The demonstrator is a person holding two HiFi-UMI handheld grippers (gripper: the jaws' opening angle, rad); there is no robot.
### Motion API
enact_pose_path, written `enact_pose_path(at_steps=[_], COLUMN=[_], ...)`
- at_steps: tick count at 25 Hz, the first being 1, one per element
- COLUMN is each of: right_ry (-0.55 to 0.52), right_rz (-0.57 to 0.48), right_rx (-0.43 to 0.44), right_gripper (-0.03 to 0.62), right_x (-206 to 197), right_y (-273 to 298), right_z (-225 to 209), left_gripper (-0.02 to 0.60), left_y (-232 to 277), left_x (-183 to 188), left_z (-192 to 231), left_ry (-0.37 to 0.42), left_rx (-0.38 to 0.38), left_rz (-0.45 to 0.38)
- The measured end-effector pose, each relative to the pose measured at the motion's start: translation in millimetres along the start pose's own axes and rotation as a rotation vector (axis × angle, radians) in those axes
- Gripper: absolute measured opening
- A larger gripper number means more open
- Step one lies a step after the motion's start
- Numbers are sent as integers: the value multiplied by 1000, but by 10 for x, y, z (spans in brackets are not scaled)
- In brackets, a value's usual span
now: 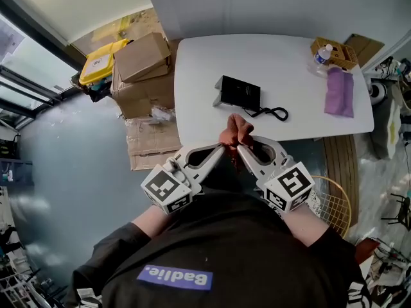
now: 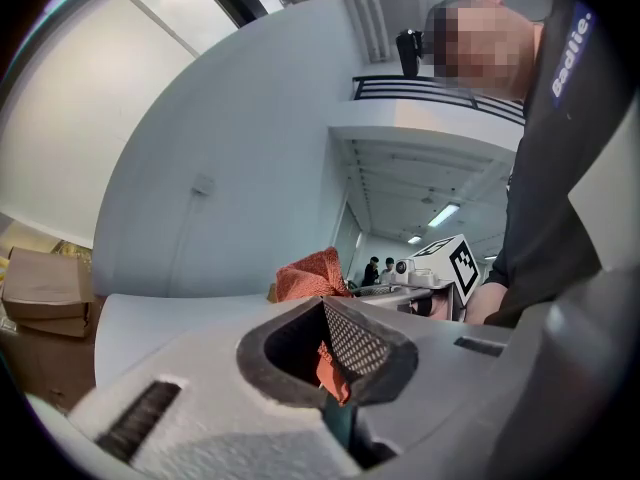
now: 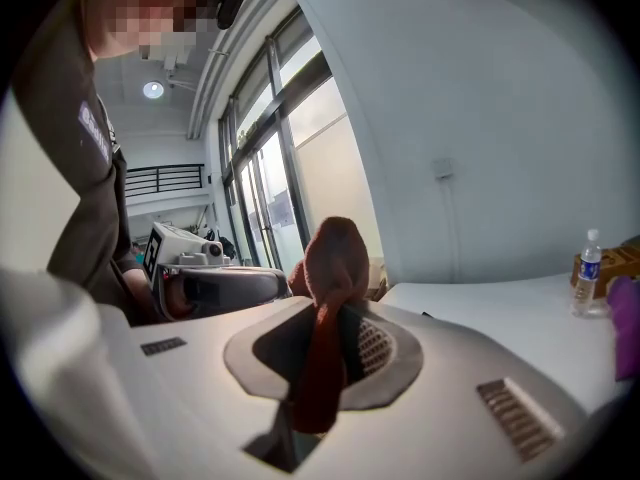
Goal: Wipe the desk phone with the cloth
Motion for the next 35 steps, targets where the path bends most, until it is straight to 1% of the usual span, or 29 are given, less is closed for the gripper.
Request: enact_pose_path(at_steps=[4, 8, 11, 14, 16, 22, 26, 29, 35], right_ry=[-8, -4, 12, 24, 34, 42, 38, 47, 26], right_rz=[-1, -15, -16, -20, -18, -11, 0, 10, 33], right_rx=[-42, -104, -150, -176, -188, -164, -123, -111, -67], right_gripper=[69, 69, 69, 69, 69, 69, 69, 69, 69], right_x=[141, 245, 262, 253, 244, 214, 232, 209, 150], right_y=[218, 406, 545, 646, 681, 710, 726, 724, 829], right_z=[-52, -104, -150, -204, -256, -494, -688, -834, -1172], left_gripper=[9, 9, 9, 9, 9, 9, 9, 9, 9], left_y=[37, 47, 77, 115, 159, 384, 525, 636, 802], left_x=[115, 198, 229, 225, 216, 171, 156, 139, 122], left_z=[282, 560, 744, 855, 905, 988, 1033, 1062, 1161], left_ry=[11, 12, 10, 24, 29, 20, 6, 3, -7], left_rx=[-52, -103, -145, -185, -194, -171, -124, -94, -32], left_rz=[-6, 0, 8, 19, 28, 47, 61, 71, 76])
Point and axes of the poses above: the fingertips, and each gripper's own axes: y forward along the fingers, z to its left, x out of its top, the point moved 6 cm from there along -y, backward along the fingers, and after that the axes turned 4 degrees about x, right-handed, at the moved point
